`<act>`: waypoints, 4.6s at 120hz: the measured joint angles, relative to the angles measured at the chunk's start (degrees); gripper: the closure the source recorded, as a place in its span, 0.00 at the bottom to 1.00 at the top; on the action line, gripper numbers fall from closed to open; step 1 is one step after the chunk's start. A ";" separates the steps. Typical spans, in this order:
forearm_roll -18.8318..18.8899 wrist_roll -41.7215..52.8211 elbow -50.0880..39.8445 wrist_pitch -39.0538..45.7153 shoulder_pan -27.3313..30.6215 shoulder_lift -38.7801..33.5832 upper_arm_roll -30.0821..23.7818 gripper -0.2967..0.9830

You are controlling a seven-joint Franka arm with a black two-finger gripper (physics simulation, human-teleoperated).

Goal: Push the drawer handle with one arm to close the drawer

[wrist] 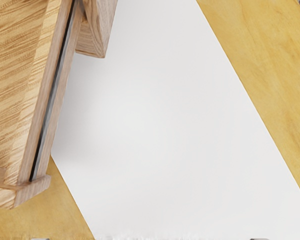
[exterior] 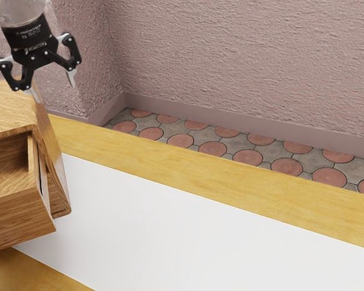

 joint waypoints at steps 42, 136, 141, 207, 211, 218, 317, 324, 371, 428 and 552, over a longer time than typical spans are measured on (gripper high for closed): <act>-1.71 -10.79 -25.56 -0.37 0.10 -31.27 -8.57 0.31; 2.40 -9.29 -50.64 -6.47 -0.63 -55.70 2.26 0.84; 2.69 -8.51 -50.83 -7.50 -0.58 -57.44 2.30 0.84; 5.67 -1.53 -54.23 -9.86 -1.19 -55.50 7.86 0.85; 5.79 -1.20 -54.40 -9.15 -1.17 -55.01 7.88 0.85; 6.09 -0.52 -54.58 -8.10 -1.15 -54.58 7.90 0.85; 11.49 9.33 -57.50 0.92 1.93 -51.30 11.05 0.85; 12.14 9.78 -57.46 1.45 1.98 -51.12 11.19 0.85; 17.86 12.81 -56.58 5.36 2.14 -47.79 15.33 0.85; 22.94 15.64 -53.90 10.63 2.11 -41.45 19.16 0.85; 30.06 21.63 -44.69 22.87 1.89 -25.90 29.62 0.85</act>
